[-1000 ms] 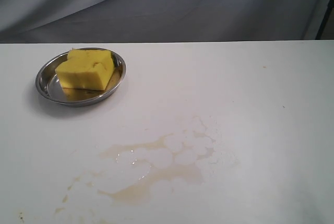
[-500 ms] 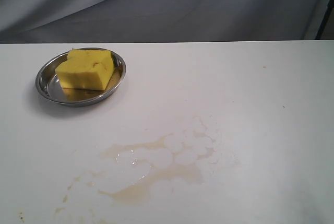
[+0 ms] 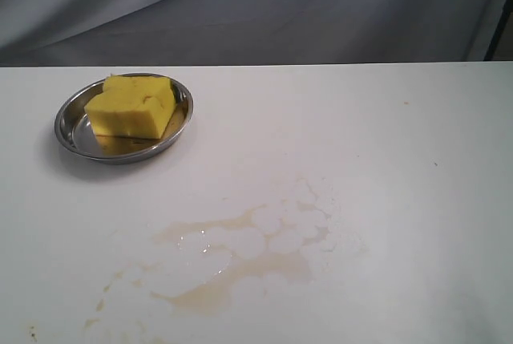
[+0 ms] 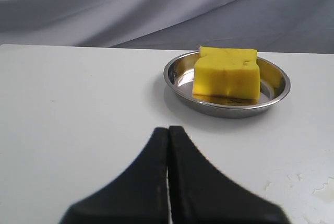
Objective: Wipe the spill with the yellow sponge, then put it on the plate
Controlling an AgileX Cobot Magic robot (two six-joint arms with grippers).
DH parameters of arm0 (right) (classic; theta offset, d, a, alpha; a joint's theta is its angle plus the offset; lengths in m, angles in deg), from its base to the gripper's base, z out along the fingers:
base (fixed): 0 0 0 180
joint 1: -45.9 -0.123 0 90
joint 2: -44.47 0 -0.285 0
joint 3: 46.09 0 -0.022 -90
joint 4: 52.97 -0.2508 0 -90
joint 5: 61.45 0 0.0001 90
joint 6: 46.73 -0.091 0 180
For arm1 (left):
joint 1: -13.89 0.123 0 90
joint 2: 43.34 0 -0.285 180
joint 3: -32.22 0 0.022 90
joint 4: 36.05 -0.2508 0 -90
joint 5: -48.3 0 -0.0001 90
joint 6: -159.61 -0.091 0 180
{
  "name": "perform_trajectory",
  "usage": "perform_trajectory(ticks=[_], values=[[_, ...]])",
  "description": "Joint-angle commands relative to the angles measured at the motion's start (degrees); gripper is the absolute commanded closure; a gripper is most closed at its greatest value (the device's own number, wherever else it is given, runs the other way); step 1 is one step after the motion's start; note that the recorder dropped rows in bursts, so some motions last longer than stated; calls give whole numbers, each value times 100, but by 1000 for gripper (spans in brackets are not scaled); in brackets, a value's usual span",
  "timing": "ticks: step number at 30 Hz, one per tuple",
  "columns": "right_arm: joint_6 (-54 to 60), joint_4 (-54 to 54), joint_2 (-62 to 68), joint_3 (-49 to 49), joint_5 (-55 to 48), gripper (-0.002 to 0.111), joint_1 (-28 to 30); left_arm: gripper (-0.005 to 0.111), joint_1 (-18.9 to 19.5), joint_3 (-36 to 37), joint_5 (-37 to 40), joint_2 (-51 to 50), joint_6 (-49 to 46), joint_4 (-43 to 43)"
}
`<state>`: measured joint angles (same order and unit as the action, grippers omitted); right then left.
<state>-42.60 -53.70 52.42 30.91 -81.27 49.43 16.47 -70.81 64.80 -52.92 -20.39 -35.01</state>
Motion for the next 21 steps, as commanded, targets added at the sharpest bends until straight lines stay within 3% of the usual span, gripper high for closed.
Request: perform_trajectory(ticks=[1, 8, 21], values=[[-3, -1, -17, 22, 18, 108, -10, 107, 7, 25, -4, -23, 0, 56], [-3, -1, -17, 22, 18, 108, -10, 107, -358, 25, -4, -23, 0, 53], [-3, -1, -17, 22, 18, 108, -10, 107, -360, 25, -15, -23, 0, 53]])
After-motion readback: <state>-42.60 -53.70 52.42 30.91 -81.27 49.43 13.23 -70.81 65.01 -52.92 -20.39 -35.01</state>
